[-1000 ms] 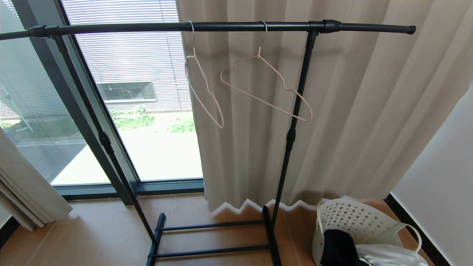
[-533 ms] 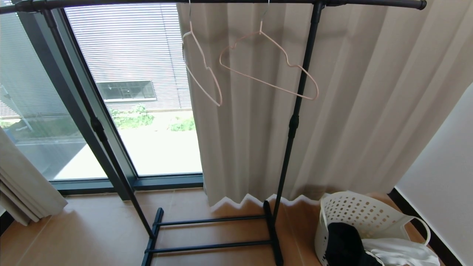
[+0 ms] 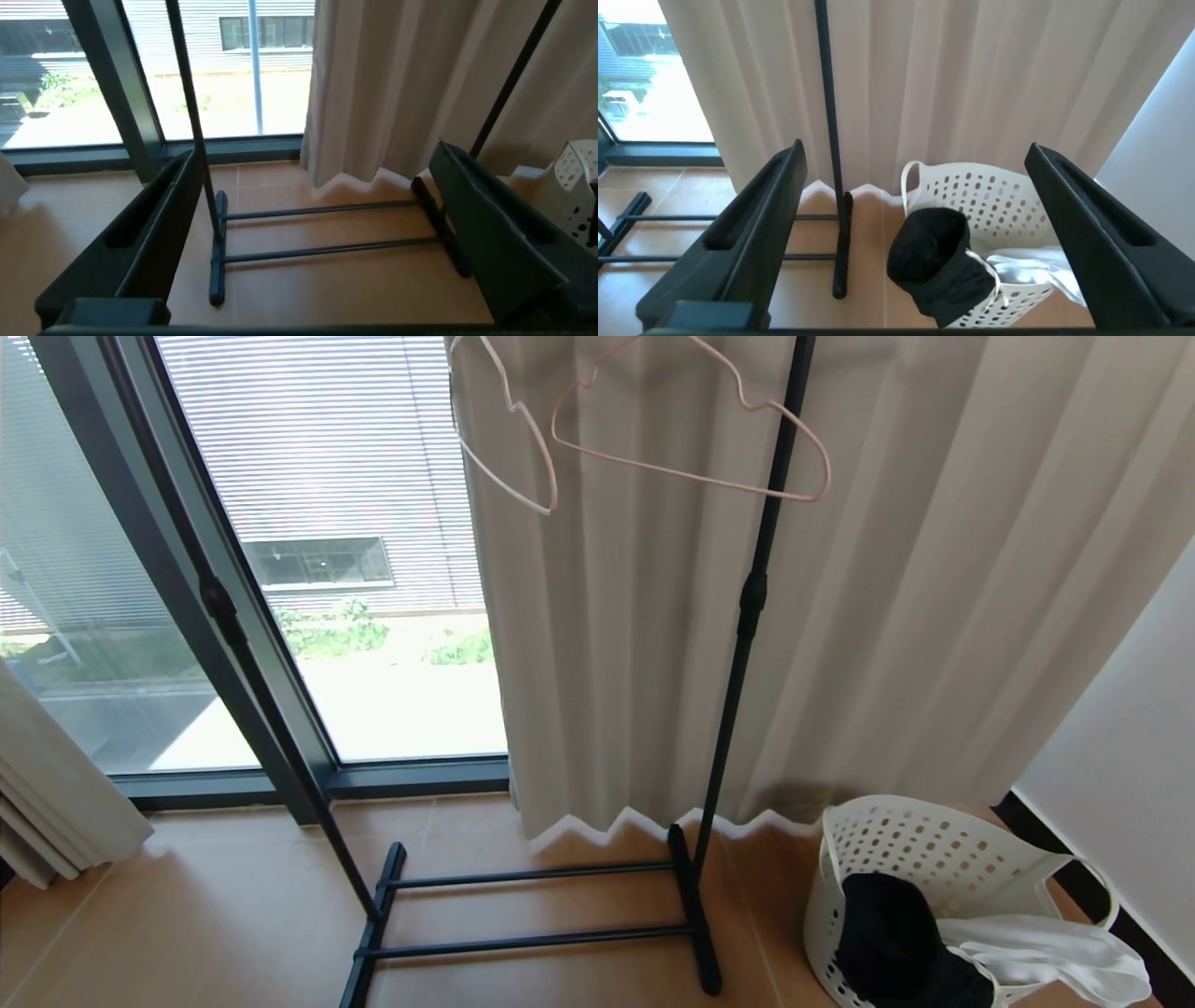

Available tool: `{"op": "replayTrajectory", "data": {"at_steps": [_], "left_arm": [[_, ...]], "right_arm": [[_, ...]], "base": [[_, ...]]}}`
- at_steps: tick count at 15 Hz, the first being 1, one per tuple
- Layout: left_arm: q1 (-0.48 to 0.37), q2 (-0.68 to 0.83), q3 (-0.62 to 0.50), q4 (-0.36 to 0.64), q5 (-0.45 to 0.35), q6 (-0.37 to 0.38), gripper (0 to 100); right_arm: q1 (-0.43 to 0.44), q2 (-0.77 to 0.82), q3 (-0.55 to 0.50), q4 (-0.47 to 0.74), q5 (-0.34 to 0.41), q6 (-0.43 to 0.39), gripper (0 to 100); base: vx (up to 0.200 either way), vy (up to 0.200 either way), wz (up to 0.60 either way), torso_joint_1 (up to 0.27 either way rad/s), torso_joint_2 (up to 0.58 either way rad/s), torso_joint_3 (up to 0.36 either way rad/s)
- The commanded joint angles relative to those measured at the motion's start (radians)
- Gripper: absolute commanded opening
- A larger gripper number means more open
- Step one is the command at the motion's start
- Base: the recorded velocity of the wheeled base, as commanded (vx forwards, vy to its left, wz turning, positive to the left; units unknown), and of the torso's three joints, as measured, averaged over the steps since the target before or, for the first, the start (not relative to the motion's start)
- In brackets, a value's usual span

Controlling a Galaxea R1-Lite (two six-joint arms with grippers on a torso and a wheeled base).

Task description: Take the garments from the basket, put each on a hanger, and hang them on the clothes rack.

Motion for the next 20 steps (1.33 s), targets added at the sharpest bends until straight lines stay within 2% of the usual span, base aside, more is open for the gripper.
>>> {"op": "replayTrajectory", "data": {"at_steps": [1,2,11,12,17,20], "left_arm": [[0.0,0.001,0.0,-0.001,0.0,0.001,100],[0.0,0.001,0.0,-0.001,0.0,0.001,100],[0.0,0.001,0.0,0.001,0.0,0.001,100],[0.0,0.001,0.0,0.001,0.0,0.001,100],[0.0,0.001,0.0,0.001,0.0,0.002,100],[0.0,0.001,0.0,0.001,0.0,0.001,100]], "right_arm": [[0.0,0.0,0.0,-0.001,0.001,-0.003,100],[0.0,0.0,0.0,0.0,0.002,-0.003,100],[0.0,0.0,0.0,0.002,0.005,-0.004,100],[0.0,0.0,0.0,0.002,0.005,-0.004,100],[0.0,0.0,0.0,0.002,0.005,-0.006,100],[0.0,0.0,0.0,0.002,0.005,-0.004,100]], "base": [[0.0,0.0,0.0,-0.036,0.45,0.388],[0.0,0.0,0.0,-0.051,0.27,0.232],[0.0,0.0,-0.6,-0.003,0.04,0.033],[0.0,0.0,0.0,0.0,0.0,0.0],[0.0,-0.2,0.0,0.002,0.0,0.002],[0.0,-0.2,-0.4,-0.001,0.0,0.002]]}}
